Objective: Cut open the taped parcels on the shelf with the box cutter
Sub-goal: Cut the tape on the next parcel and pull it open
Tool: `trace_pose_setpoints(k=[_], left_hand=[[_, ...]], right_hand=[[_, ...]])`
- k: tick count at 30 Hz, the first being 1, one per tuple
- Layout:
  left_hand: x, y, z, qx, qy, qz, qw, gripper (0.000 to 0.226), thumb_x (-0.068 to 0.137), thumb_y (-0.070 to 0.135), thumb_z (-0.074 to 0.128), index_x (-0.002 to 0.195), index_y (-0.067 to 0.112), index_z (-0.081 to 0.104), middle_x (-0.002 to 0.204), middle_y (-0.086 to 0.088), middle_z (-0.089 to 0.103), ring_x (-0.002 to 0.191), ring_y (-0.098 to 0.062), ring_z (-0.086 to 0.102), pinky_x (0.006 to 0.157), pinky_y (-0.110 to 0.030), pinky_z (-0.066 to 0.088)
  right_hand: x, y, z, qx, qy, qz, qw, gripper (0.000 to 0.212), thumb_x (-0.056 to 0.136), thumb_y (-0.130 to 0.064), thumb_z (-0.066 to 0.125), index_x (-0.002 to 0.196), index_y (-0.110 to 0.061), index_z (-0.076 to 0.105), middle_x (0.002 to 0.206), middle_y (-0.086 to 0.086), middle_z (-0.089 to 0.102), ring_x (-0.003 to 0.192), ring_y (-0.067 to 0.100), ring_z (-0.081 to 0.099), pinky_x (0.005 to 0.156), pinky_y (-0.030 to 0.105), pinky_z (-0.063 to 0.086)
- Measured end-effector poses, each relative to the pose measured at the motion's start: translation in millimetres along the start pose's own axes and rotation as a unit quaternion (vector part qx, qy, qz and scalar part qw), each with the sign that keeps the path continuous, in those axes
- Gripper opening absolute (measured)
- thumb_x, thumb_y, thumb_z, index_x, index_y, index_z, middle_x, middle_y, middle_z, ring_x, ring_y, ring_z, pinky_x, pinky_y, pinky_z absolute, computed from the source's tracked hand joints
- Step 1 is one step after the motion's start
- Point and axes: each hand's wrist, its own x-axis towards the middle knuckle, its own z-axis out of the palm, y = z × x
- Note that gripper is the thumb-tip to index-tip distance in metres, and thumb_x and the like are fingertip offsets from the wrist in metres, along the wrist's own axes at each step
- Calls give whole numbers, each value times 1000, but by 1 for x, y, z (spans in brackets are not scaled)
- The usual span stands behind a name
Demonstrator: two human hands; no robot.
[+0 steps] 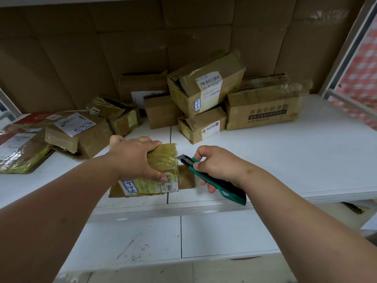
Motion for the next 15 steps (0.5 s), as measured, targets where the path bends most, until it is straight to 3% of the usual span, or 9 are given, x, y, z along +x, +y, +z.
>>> trace_pose_setpoints(k=[5, 15], left_hand=[[-1, 0, -1, 0, -3, 3, 1000, 126, 35, 101, 31, 147, 44, 26, 137, 20, 44, 125, -10, 40, 99, -40, 19], [0, -1, 0, -1, -5, 1, 1000, 131, 31, 103, 25, 148, 44, 25, 141, 18, 43, 127, -11, 39, 100, -42, 17]], right_hand=[[3, 1, 3, 36, 7, -2, 999, 8, 99, -18, 52, 97, -12, 57, 59, 7, 67, 43, 22, 61, 42, 21, 46], [8, -10, 4, -32, 21, -7, 999, 7, 97, -17, 50, 98, -13, 56, 72, 16, 68, 41, 21, 60, 40, 21, 45]])
